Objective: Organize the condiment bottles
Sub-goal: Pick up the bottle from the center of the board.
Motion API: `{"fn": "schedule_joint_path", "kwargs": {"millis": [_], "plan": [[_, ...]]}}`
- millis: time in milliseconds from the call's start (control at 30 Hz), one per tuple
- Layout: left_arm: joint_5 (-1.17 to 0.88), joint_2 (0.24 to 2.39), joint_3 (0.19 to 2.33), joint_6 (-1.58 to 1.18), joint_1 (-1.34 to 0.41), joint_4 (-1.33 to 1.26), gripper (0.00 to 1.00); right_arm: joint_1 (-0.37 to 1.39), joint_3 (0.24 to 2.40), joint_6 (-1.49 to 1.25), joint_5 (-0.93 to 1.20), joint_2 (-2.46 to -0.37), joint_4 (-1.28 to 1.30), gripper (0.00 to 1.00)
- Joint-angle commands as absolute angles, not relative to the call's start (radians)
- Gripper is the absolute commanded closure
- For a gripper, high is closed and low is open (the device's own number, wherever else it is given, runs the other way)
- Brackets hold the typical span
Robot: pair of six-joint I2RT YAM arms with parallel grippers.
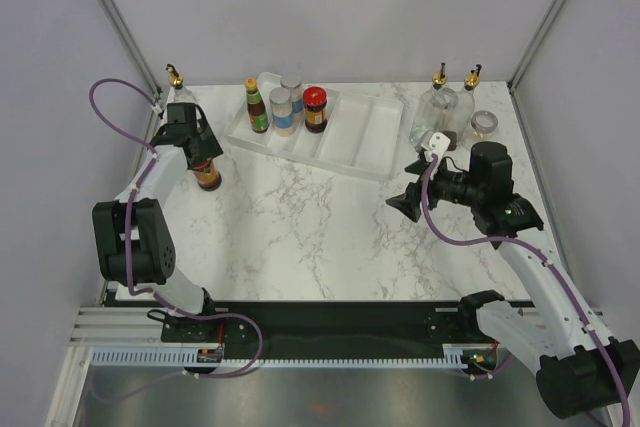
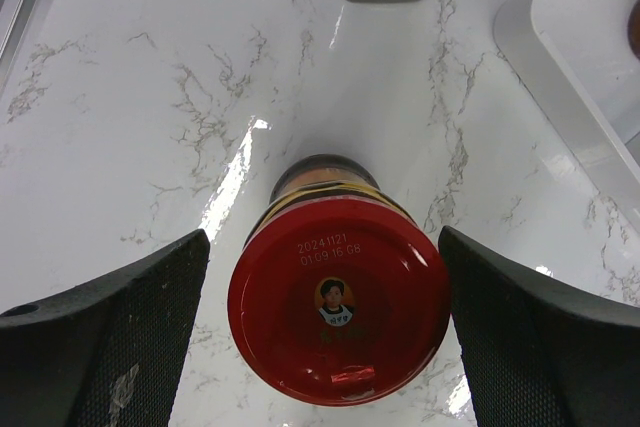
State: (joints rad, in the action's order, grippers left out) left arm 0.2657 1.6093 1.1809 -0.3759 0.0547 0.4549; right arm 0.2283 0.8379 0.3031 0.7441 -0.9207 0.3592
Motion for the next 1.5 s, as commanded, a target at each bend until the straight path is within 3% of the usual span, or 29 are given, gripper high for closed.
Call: {"fn": "schedule_joint_path", "kwargs": {"millis": [0, 1467], "plan": [[0.296, 1.578, 1.189, -0.371, 0.054, 0.426, 0.03, 0.224, 0.83, 0.319, 0.77, -0.905, 0.325, 0.02], [0.296, 1.54, 1.187, -0.371, 0.054, 0.426, 0.03, 0.215, 0.825, 0.322, 0.77, -0.894, 0.325, 0.02]]}}
